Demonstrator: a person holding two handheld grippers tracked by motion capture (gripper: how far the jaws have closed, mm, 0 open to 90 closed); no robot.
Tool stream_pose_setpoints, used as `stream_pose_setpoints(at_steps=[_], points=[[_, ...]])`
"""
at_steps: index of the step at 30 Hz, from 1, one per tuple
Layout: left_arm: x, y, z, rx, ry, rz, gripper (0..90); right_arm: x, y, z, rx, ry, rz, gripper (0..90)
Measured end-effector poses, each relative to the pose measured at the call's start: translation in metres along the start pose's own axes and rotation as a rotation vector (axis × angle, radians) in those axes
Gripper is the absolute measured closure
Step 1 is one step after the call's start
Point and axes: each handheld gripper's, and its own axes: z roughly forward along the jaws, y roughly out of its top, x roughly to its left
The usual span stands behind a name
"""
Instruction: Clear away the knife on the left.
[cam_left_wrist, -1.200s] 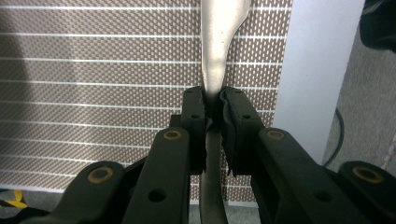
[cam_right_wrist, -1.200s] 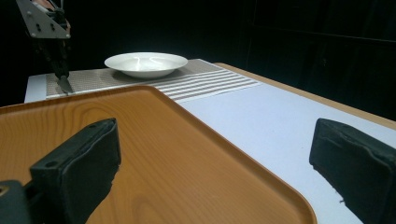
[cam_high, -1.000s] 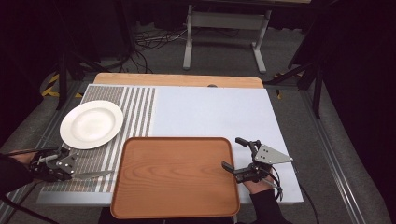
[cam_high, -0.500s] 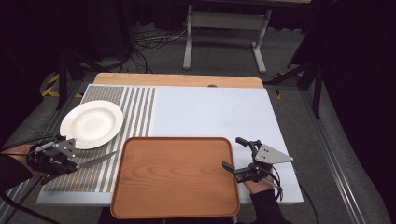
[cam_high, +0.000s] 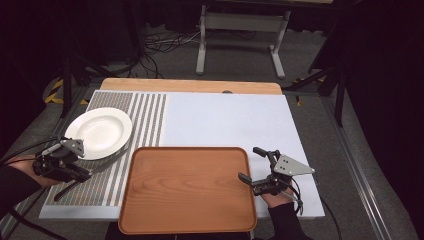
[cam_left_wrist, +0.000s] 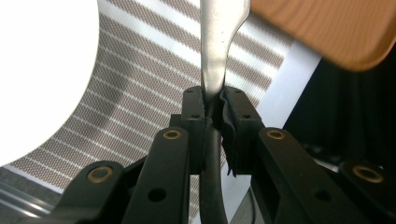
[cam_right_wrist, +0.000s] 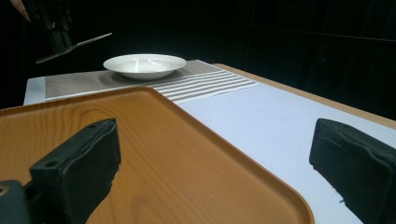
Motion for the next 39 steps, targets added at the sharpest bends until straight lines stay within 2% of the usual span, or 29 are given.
stream_pose_setpoints(at_steps=[5,6,7,8,10,16,21,26,28,29,31,36,37,39], points=[[-0.004,0.007,-0.006,-0.047,-0.021,-0.101,80.7,0.000,0.000,-0.001,-0.003,-0.001,-0.002,2.3],[-0.004,0.007,-0.006,-0.047,-0.021,-0.101,80.7,0.000,0.000,-0.001,-0.003,-0.001,-0.002,2.3],[-0.006,0.009,-0.008,-0.069,-0.038,-0.135,80.6,0.000,0.000,-0.001,-0.004,-0.003,-0.002,2.4],[-0.007,0.011,-0.008,-0.075,-0.048,-0.150,80.7,0.000,0.000,-0.001,-0.004,-0.003,-0.002,2.4],[-0.008,0.012,-0.009,-0.083,-0.049,-0.159,80.7,0.000,0.000,-0.001,-0.004,-0.003,-0.002,2.4],[-0.017,0.023,-0.008,-0.114,-0.067,-0.229,80.6,0.000,0.000,-0.002,-0.009,-0.001,0.000,2.4],[-0.024,0.033,-0.008,-0.161,-0.054,-0.243,80.6,0.000,0.001,-0.002,-0.011,-0.001,-0.003,2.4],[-0.033,0.045,-0.003,-0.158,-0.041,-0.263,80.7,-0.001,0.000,-0.003,-0.013,-0.003,-0.003,2.4],[-0.034,0.048,-0.002,-0.155,-0.044,-0.259,80.7,-0.001,0.001,-0.003,-0.014,-0.001,-0.003,2.4],[-0.038,0.051,0.000,-0.159,-0.024,-0.251,80.7,-0.001,0.001,-0.003,-0.014,-0.001,-0.003,2.3],[-0.040,0.054,0.001,-0.158,-0.018,-0.254,80.7,-0.001,0.001,-0.003,-0.016,-0.001,-0.004,2.3],[-0.044,0.059,0.007,-0.161,-0.021,-0.262,80.6,-0.001,0.001,-0.003,-0.016,0.000,-0.004,2.3],[-0.044,0.059,0.009,-0.166,-0.037,-0.277,80.6,-0.001,0.001,-0.004,-0.016,0.001,-0.007,2.4],[-0.045,0.060,0.011,-0.168,-0.048,-0.278,80.6,-0.001,0.001,-0.004,-0.016,-0.001,-0.007,2.4]])
